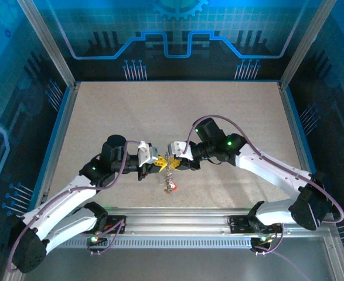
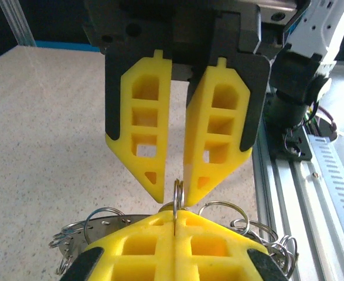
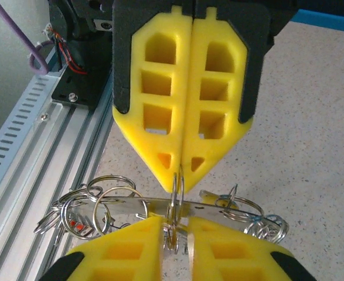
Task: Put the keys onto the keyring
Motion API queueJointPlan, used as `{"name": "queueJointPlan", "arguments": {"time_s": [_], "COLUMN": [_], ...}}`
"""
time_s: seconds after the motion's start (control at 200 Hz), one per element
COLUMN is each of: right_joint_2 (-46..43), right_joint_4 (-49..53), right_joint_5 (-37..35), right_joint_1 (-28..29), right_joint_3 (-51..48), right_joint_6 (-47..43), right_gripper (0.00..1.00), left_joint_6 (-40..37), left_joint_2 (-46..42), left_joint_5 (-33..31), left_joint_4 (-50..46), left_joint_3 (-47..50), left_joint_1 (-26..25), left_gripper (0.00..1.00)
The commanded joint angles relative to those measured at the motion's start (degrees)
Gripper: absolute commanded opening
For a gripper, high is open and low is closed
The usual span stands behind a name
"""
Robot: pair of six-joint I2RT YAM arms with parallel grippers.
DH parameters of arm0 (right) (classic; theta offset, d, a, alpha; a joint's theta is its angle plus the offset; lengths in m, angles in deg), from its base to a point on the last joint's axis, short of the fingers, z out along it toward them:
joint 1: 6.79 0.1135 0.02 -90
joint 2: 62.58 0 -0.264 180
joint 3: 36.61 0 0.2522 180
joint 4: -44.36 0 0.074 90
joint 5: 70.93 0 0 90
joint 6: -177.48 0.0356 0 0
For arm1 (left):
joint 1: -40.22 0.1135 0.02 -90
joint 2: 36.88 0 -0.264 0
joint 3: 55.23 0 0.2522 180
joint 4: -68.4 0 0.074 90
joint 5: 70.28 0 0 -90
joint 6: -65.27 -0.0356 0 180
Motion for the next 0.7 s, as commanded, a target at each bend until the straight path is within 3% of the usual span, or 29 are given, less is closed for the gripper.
{"name": "queueJointPlan", "arguments": {"time_s": [0.0,0.385,0.515,0.64,0.695], "right_joint_2": [-2.41,-2.47,-2.51,-2.72,-2.83], "right_joint_4": [-1.34,-4.07,-4.69,-3.27,-2.08], "right_joint_5": [2.66,5.80,5.44,4.18,3.16], "right_joint_1": [-0.95,-1.13,-1.17,-1.09,-1.15], "right_joint_3": [-1.11,-2.19,-2.58,-2.20,-1.79], "right_joint_6": [0.51,0.85,1.10,0.37,-0.29], "right_gripper": [0.22,0.21,0.08,0.05,0.03], "left_joint_6": [2.62,7.35,8.24,8.55,7.62], "left_joint_2": [-1.04,-1.12,-1.10,-0.99,-0.94], "left_joint_5": [3.92,5.88,6.28,5.67,4.09], "left_joint_4": [6.97,20.36,22.76,22.89,20.16], "left_joint_3": [0.66,5.15,6.17,6.48,5.98], "left_joint_1": [-0.13,-0.17,-0.17,-0.17,-0.16], "left_gripper": [0.00,0.00,0.00,0.00,0.23]}}
